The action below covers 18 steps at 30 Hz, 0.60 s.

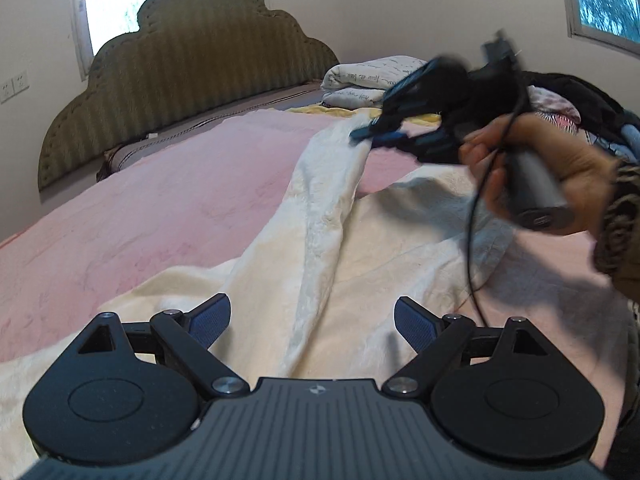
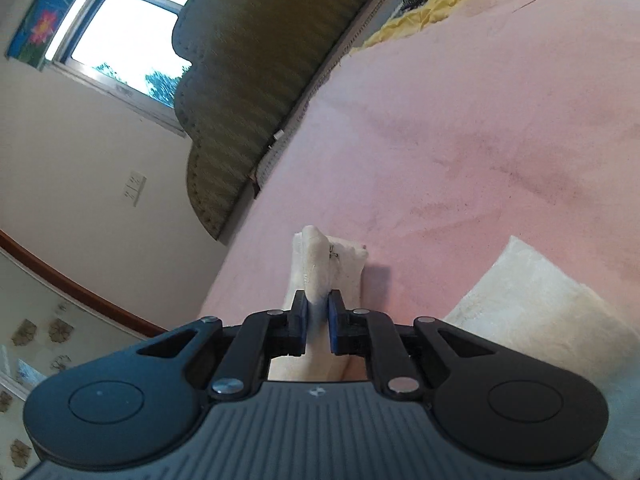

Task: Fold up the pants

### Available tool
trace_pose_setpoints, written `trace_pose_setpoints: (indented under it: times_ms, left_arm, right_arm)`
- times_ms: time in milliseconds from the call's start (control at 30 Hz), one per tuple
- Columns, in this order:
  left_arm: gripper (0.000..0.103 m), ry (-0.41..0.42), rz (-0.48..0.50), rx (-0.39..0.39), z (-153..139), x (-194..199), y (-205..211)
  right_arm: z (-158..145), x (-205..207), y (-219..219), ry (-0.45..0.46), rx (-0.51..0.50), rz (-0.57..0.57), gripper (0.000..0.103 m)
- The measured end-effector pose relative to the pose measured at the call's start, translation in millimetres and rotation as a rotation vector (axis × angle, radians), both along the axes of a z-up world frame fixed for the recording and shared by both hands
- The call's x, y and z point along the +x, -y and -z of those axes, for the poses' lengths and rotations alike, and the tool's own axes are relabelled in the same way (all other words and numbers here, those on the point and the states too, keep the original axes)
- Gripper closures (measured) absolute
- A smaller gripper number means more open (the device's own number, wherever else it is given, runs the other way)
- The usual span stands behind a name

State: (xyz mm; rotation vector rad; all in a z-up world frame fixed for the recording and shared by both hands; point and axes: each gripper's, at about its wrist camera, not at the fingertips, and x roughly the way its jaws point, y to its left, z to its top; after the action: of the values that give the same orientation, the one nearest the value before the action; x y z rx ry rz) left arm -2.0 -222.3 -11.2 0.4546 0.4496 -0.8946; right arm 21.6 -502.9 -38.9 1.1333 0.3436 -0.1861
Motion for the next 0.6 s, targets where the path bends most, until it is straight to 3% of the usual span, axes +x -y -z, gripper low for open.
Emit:
trace_pose_setpoints:
  times_ms: [67, 133, 233, 300, 367, 533, 600]
  left_arm:
    - [0.018, 0.038, 0.004, 0.033, 6.6, -0.6, 10.0]
    - [0.029, 0.057, -0.001, 0.047, 14.7, -0.1, 16.9]
    - [0.059, 0.032, -0.008, 0.059, 24.5, 5.3, 24.6]
    - [0.082, -0.026, -0.009, 0.018, 24.3, 12.0, 22.4]
    - [0.090, -0.068, -0.023, -0.021, 20.9, 17.6, 19.4]
    - [0.090, -0.109, -0.133, -0.120, 3.2, 39.2, 11.0]
    - [0.090, -0.093, -0.172, -0.204, -14.9, 44.2, -0.3]
  right_arm:
    - [-14.5, -23.1, -0.4, 0.060, 0.000, 0.008, 0.094]
    - [-28.4, -46.0, 0.1, 0.115, 0.001, 0.013, 0.094]
    - [-42.6, -72.6, 0.6, 0.147, -0.004, 0.018, 0.094]
    - [-49.6, -81.3, 0.9, 0.150, -0.014, 0.010, 0.094]
    - [-54.5, -81.4, 2.2, 0.130, -0.047, 0.001, 0.094]
    - [-49.3, -38.4, 19.7, 0.058, -0.021, -0.037, 0.094]
    - [-66.8, -22.0, 16.4, 0.046, -0.108, -0.047, 0.094]
